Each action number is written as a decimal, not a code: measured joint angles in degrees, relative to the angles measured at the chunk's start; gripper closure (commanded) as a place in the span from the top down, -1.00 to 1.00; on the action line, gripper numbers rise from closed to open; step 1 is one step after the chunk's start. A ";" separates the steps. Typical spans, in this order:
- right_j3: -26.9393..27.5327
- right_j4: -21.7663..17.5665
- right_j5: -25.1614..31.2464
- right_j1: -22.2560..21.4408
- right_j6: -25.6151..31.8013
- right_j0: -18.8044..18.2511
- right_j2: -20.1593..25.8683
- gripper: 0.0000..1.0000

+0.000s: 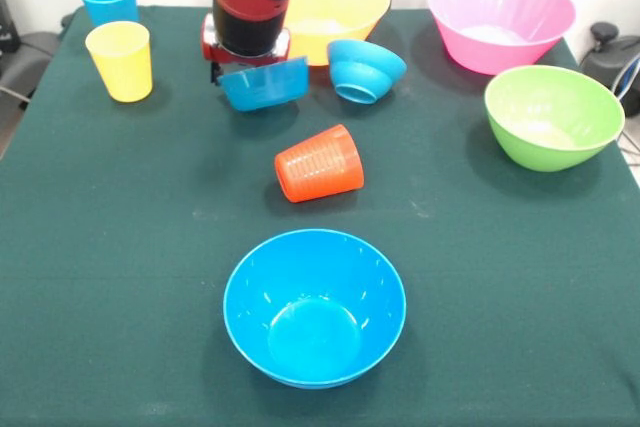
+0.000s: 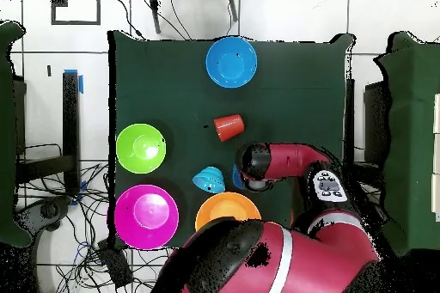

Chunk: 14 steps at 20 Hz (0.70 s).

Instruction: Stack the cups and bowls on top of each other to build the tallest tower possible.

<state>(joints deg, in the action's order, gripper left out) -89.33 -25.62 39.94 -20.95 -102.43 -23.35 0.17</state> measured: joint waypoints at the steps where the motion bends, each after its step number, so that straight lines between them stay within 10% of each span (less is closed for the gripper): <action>1: 0.00 0.00 -0.04 -0.03 0.00 -0.02 0.00 1.00; 14: 0.76 -0.06 -0.14 0.04 0.00 -0.04 -0.71 1.00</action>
<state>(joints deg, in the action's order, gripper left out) -88.57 -25.68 39.80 -20.91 -102.43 -23.39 -0.54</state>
